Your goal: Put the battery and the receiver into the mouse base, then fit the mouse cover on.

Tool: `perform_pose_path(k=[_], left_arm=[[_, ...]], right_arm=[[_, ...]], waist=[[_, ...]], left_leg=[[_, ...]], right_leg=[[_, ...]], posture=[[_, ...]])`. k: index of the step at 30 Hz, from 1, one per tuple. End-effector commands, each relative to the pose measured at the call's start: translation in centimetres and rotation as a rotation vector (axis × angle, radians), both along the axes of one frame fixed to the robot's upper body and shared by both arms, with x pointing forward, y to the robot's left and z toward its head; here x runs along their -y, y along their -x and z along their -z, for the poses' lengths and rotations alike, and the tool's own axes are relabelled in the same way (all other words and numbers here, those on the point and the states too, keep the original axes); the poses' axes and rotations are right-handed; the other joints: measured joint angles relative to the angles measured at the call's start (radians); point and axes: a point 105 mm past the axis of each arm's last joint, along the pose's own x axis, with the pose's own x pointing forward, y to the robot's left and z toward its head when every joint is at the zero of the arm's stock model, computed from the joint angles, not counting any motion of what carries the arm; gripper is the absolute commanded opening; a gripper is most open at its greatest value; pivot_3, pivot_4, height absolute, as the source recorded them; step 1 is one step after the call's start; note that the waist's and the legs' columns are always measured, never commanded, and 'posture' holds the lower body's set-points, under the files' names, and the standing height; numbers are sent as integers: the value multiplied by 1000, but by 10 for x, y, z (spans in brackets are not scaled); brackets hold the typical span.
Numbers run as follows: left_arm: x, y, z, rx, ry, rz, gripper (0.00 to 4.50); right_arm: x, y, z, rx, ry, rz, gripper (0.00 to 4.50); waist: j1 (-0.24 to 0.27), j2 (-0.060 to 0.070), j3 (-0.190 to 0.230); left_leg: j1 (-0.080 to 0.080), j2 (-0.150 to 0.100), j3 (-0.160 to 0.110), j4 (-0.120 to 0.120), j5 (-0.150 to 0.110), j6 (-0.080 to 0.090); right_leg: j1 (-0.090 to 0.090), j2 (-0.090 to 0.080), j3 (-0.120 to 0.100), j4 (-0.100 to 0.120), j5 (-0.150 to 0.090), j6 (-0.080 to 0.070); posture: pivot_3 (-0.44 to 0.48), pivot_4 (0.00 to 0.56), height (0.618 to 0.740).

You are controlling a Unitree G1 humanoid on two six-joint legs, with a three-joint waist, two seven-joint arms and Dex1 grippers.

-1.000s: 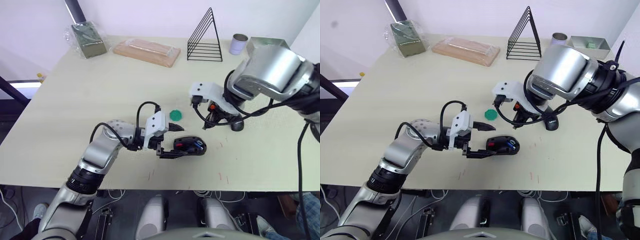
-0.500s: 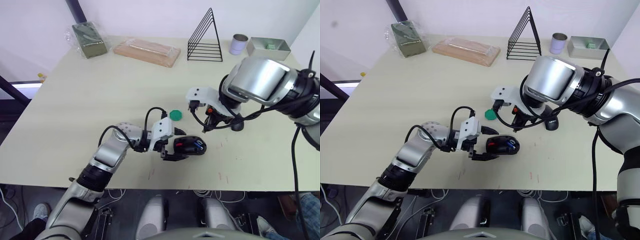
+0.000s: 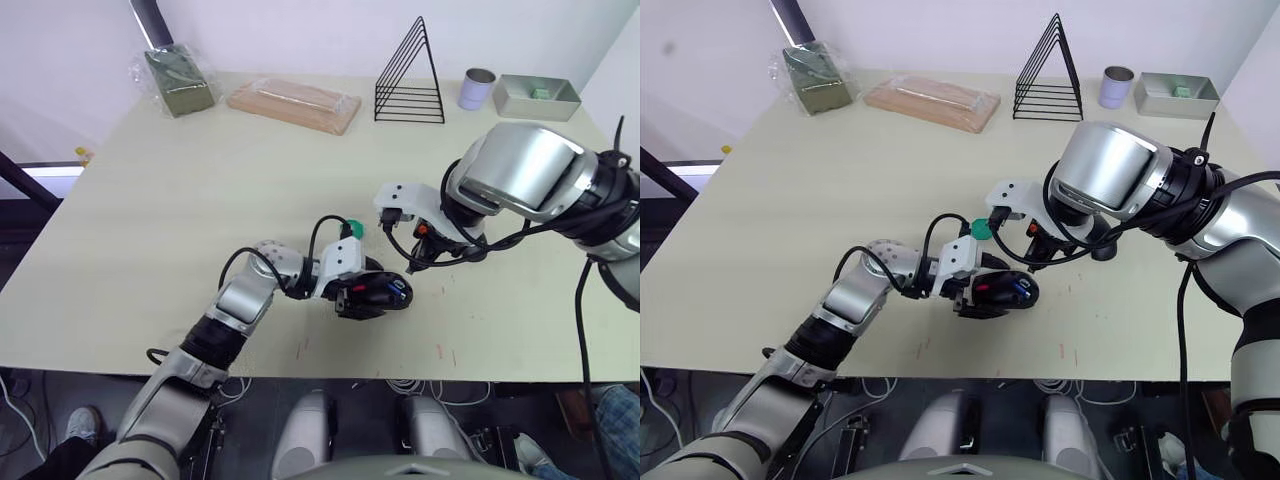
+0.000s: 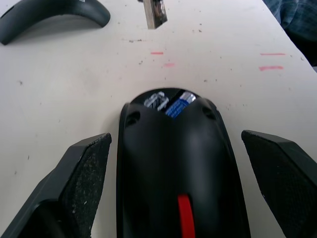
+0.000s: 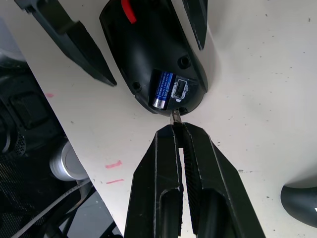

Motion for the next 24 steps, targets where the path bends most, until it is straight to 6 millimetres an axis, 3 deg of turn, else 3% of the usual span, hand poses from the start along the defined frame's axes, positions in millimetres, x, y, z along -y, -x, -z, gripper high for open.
perform_pose_path(k=[1, 8, 12, 24], left_arm=[[5, 0, -4, 34, -1, 30, 4477], [6, 0, -2, 33, -7, 40, 4477], [5, 0, -1, 36, -18, 43, 3536], [7, 0, -3, 48, -16, 34, 3536]], right_arm=[[-5, 1, -9, 28, -37, -14, 0], [-6, 2, -7, 21, -41, -14, 0], [-7, 2, -6, 18, -44, -14, 0], [-13, 0, 7, -8, -57, 8, 0]], waist=[[-1, 0, 0], [-3, 0, 0], [-7, 0, 0], [-11, 0, 0]], left_leg=[[0, 0, 0, 0, 0, 0], [0, 0, 0, 0, 0, 0], [0, 0, 0, 0, 0, 0], [0, 0, 0, 0, 0, 0]], right_leg=[[0, 0, 0, 0, 0, 0], [0, 0, 0, 0, 0, 0], [0, 0, 0, 0, 0, 0], [0, 0, 0, 1, 0, 0]], posture=[[0, 150, 740], [0, 150, 740], [0, 150, 740], [0, 150, 740]])
